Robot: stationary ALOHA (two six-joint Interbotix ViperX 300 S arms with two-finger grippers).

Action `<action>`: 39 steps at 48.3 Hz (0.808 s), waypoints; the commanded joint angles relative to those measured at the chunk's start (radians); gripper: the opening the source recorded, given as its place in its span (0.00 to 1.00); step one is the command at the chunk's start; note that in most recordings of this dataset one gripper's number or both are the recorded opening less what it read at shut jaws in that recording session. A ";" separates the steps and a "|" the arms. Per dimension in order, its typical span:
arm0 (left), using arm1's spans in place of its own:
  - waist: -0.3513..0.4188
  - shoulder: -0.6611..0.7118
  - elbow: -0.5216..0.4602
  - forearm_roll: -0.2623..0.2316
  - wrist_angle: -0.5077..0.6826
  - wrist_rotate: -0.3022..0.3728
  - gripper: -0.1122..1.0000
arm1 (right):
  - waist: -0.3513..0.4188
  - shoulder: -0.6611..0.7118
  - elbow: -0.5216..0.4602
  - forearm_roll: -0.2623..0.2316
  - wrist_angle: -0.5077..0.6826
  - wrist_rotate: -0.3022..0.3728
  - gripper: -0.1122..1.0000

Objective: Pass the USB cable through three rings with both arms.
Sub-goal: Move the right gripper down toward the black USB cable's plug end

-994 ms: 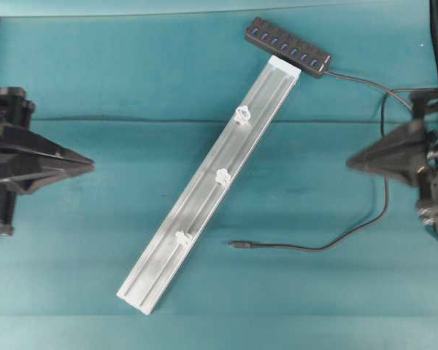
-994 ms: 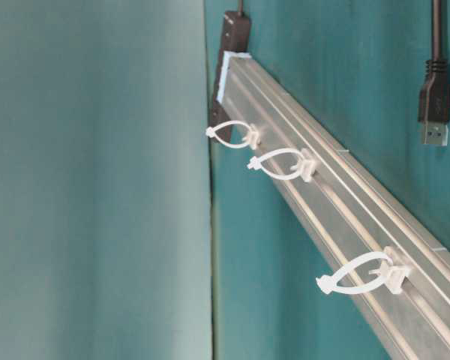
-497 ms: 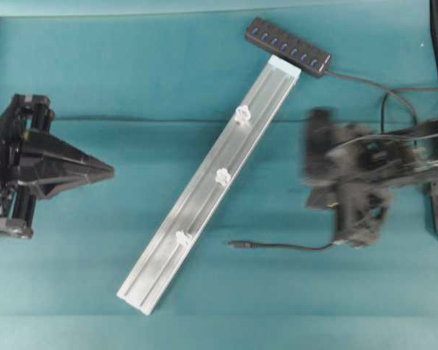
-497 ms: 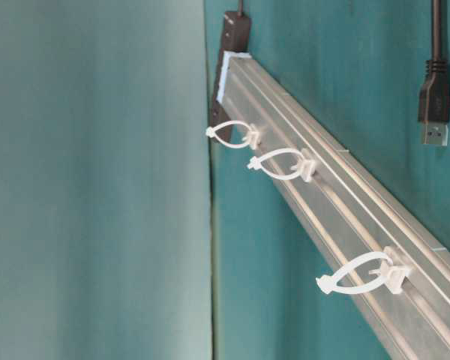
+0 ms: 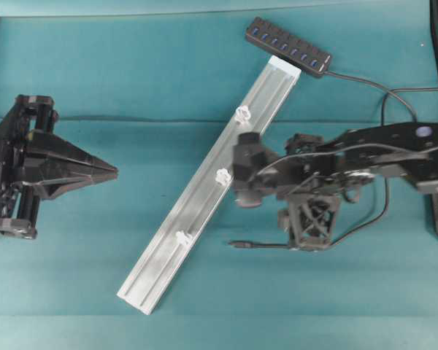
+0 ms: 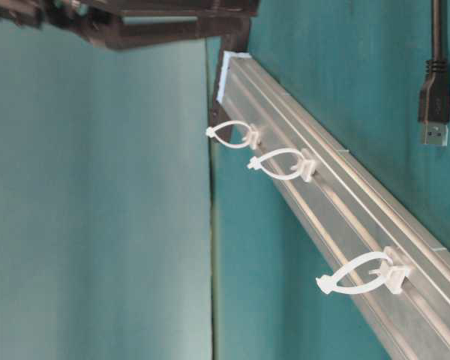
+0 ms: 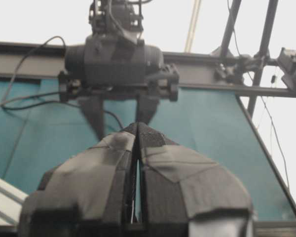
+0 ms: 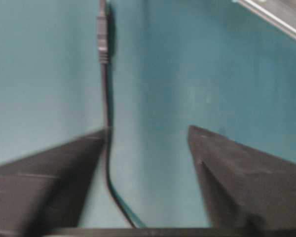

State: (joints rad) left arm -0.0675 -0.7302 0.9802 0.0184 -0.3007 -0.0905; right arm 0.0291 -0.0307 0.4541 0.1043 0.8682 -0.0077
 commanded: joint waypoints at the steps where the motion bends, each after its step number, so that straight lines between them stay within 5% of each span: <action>1: 0.002 -0.005 -0.020 0.002 -0.005 -0.002 0.10 | 0.029 0.029 -0.014 -0.018 -0.026 -0.006 0.90; 10: 0.000 -0.005 -0.020 0.002 -0.005 -0.002 0.10 | 0.071 0.097 -0.008 -0.035 -0.087 -0.002 0.83; 39: -0.003 -0.017 -0.017 0.002 -0.002 0.000 0.10 | 0.098 0.232 -0.002 -0.035 -0.210 0.034 0.82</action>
State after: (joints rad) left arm -0.0690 -0.7409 0.9817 0.0184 -0.3007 -0.0905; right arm 0.1289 0.1887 0.4510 0.0706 0.6703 0.0046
